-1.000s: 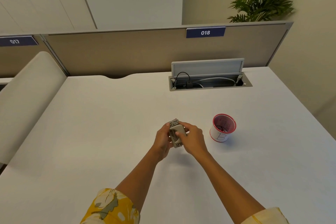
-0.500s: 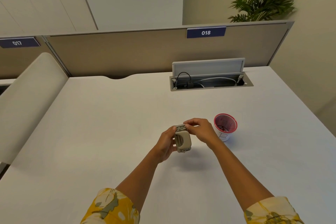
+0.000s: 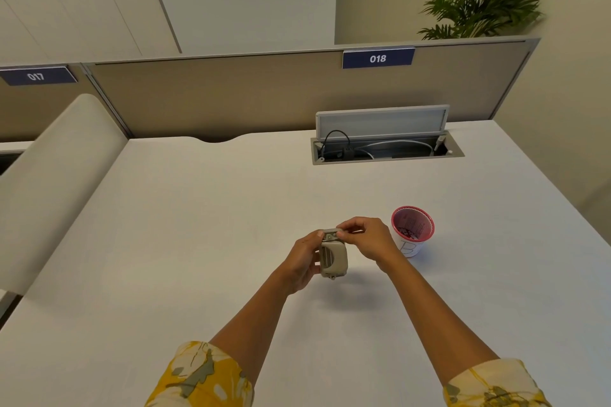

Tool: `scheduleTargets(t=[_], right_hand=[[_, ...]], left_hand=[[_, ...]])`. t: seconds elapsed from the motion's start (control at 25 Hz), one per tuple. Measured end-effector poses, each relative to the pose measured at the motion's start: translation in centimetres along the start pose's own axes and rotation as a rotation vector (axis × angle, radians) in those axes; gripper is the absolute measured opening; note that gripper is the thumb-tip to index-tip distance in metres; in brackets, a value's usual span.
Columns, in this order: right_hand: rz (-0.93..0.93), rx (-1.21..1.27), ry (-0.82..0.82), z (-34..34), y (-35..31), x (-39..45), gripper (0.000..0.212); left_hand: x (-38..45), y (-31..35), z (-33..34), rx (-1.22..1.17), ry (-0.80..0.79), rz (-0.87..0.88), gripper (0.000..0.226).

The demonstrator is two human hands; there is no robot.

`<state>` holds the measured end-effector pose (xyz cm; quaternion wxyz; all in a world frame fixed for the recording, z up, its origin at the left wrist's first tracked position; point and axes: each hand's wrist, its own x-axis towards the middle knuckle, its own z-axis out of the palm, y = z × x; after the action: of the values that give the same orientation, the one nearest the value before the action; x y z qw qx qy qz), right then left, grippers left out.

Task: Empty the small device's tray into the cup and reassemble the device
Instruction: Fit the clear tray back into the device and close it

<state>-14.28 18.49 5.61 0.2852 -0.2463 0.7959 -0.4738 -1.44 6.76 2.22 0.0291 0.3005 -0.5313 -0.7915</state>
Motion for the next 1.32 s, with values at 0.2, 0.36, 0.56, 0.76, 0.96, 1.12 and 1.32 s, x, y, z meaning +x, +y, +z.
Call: scheduleTargets(t=[0.2, 0.36, 0.56, 0.76, 0.96, 1.12, 1.32], right_hand=[[0.002, -0.006, -0.024, 0.0, 0.5, 0.3, 0.015], [0.050, 0.335, -0.044, 0.0, 0.5, 0.0, 0.019], [0.185, 0.446, -0.104, 0.6, 2.1, -0.9, 0.019], [0.181, 0.469, -0.115, 1.4, 2.2, -1.4, 0.021], [0.160, 0.384, -0.011, 1.5, 3.1, -0.9, 0.017], [0.134, 0.298, 0.041, 1.5, 3.4, -1.0, 0.014], [0.137, 0.285, 0.096, 1.5, 3.2, -0.7, 0.012]], left_hand=[[0.0, -0.1, 0.0, -0.033, 0.010, -0.014, 0.039], [-0.2, 0.0, 0.3, -0.277, 0.045, -0.025, 0.036], [0.0, 1.1, 0.7, -0.602, 0.108, 0.029, 0.036], [0.1, 1.3, 0.5, -0.706, 0.147, 0.062, 0.037], [0.3, 1.8, 0.1, -0.434, 0.142, 0.050, 0.034], [0.9, 2.1, -1.0, -0.110, 0.171, 0.058, 0.027], [1.5, 1.7, -1.2, -0.092, 0.216, 0.087, 0.017]])
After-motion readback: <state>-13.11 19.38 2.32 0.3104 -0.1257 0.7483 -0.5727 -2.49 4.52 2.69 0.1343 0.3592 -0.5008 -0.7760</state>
